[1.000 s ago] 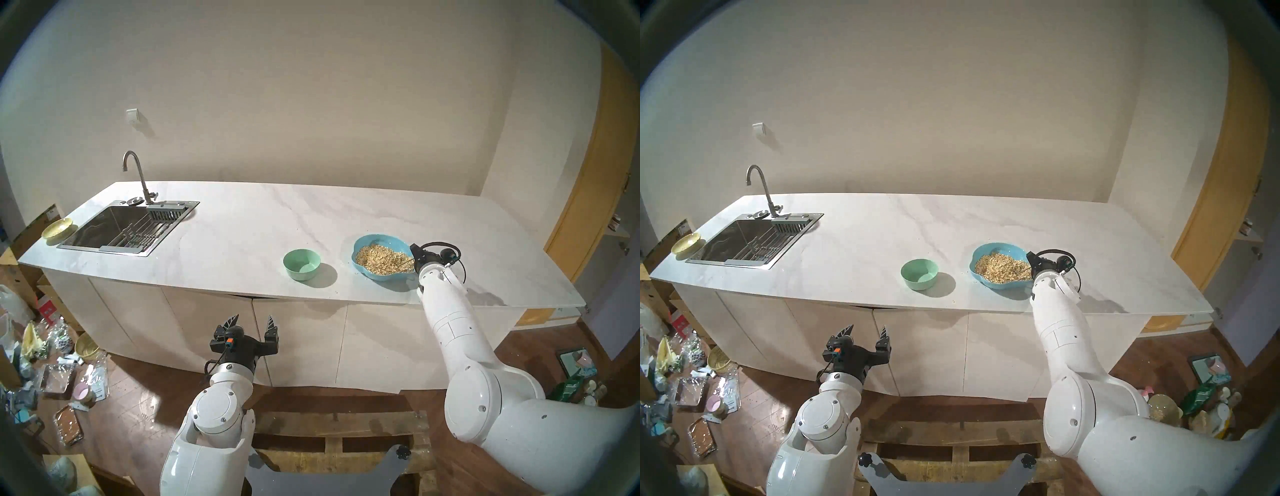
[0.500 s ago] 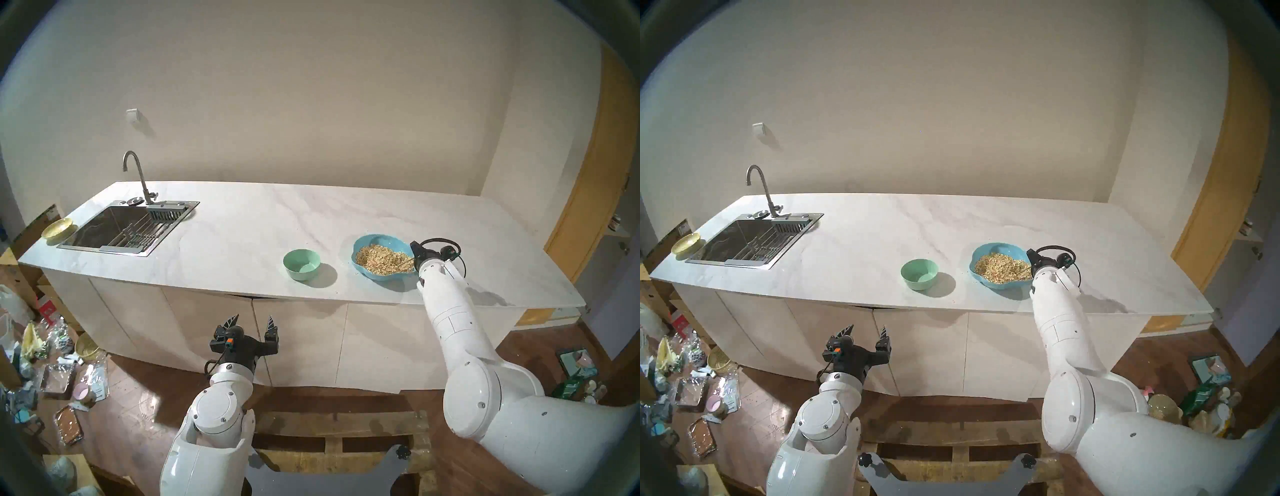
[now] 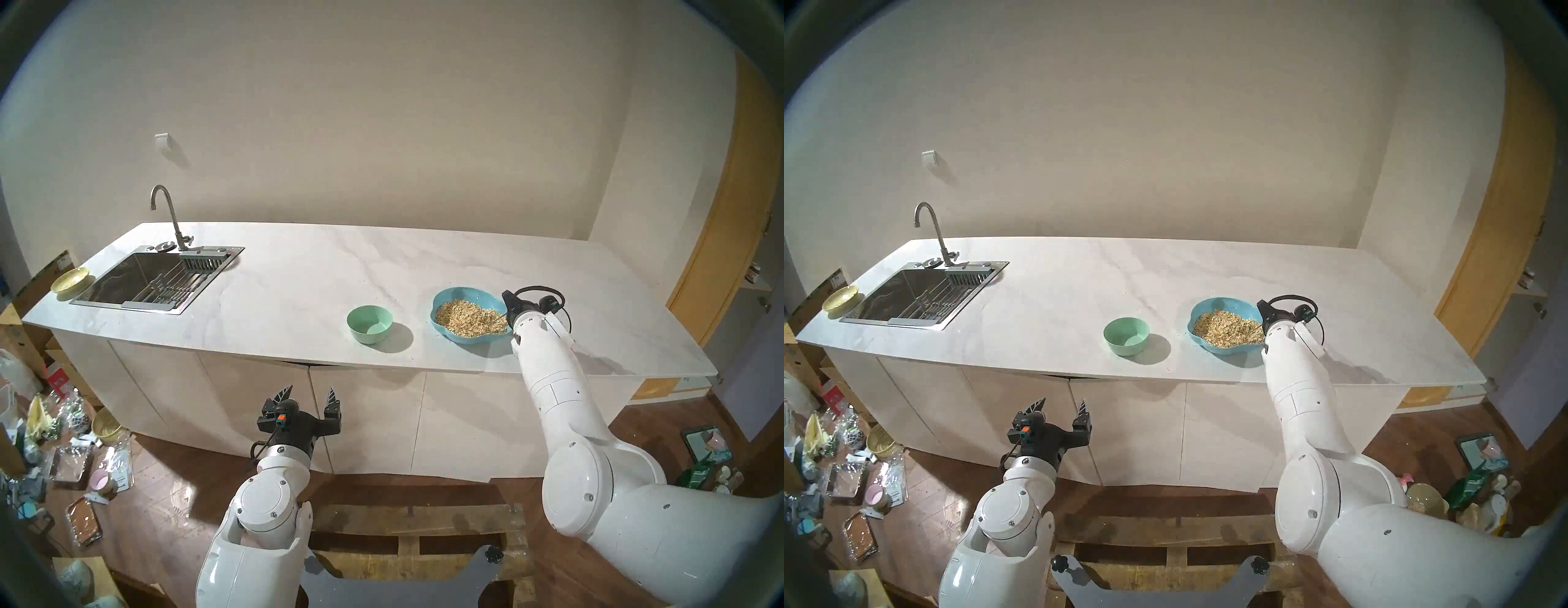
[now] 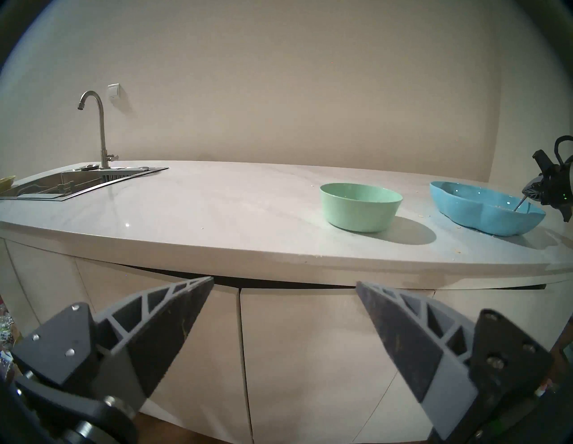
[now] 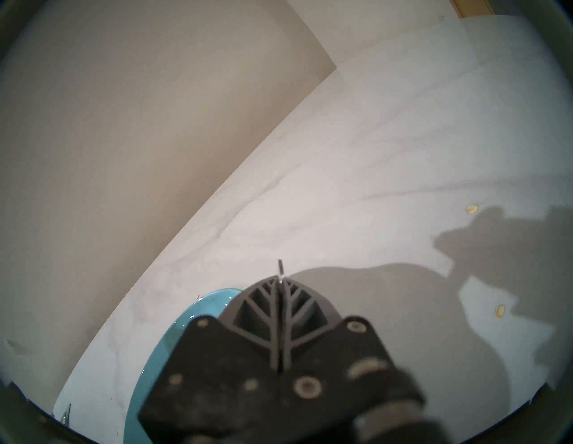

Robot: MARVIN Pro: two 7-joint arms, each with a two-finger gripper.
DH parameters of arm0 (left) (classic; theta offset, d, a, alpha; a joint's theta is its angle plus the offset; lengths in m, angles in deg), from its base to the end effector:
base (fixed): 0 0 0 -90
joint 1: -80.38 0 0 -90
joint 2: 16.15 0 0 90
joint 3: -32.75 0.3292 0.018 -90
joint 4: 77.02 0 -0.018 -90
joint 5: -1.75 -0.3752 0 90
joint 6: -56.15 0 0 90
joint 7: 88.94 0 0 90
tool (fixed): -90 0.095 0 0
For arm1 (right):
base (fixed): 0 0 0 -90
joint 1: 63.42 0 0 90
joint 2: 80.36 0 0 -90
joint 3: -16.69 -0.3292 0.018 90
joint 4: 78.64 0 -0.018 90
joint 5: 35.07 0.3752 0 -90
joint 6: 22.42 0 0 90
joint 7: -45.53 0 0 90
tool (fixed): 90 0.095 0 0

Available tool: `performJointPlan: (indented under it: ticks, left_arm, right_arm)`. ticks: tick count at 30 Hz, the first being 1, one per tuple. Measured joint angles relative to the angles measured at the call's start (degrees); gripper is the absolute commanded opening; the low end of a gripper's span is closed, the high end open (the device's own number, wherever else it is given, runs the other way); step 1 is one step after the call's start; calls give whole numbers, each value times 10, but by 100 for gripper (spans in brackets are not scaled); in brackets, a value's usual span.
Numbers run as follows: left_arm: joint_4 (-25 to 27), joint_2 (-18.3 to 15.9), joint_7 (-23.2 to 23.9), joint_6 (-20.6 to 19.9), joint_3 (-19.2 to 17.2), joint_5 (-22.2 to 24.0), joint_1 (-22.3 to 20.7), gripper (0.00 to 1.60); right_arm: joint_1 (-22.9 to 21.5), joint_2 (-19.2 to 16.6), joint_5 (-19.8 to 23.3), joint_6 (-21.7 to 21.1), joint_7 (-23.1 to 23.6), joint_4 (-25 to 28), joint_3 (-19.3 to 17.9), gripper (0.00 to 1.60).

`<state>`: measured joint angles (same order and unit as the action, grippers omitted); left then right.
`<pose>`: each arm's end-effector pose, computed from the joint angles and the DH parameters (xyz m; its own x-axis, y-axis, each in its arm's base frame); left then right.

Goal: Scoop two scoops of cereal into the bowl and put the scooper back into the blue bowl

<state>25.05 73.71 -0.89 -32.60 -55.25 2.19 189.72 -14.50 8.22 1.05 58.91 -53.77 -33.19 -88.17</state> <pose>0.3721 -0.0129 -0.3919 0.1053 0.0133 0.9944 0.0011 -0.9999 0.0133 0.6841 -0.1041 -0.3091 0.0574 -0.7228 0.6887 -0.3483 -0.6610 -0.6647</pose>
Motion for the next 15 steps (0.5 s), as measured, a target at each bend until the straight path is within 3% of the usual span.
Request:
performJointPlan:
  ticks: [15]
  left_arm:
    - [0, 0, 0, 0, 0, 0, 0, 160]
  right_arm:
    - [-27, 0, 15, -26, -27, -5, -7, 0]
